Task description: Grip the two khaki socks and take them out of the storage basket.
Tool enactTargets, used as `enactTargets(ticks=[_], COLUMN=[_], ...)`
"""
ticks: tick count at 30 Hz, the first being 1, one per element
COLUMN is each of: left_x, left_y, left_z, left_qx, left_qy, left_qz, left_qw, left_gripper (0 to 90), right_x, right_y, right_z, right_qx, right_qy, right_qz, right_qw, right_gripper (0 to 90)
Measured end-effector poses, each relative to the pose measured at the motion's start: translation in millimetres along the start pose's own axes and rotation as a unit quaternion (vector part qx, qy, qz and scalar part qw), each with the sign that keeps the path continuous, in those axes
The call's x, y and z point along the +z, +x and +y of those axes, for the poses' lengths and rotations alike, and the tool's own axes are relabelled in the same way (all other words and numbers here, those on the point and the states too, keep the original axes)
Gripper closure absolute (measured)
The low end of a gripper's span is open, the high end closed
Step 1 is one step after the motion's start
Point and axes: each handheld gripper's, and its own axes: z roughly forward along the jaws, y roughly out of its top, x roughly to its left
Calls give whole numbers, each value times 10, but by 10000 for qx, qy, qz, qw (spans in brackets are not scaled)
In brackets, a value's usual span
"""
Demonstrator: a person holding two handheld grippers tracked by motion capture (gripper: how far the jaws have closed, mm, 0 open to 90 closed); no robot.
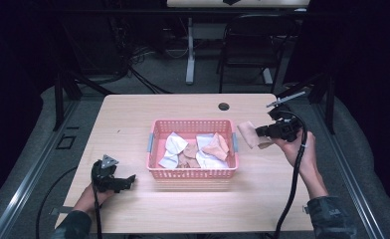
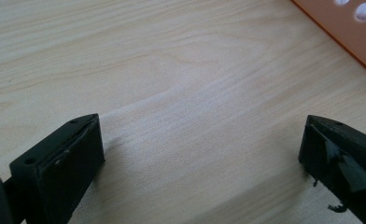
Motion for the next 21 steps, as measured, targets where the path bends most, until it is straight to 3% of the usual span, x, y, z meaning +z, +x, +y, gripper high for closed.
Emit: enactTargets(ticks=[12, 21], left_x=[1, 1], left_y=[-2, -2], left_z=[0, 0], left_qx=[-16, -12], left_qy=[-11, -10], left_qz=[2, 2], left_qw=[10000, 10000], left_gripper=[0, 0], right_x=[13, 164], right_y=[-305, -455], right_z=[-297, -396], right_qx=[412, 588], right_qy=[47, 413], right_qz=[-114, -344], right_qw=[9991, 9968], right_gripper=[865, 865])
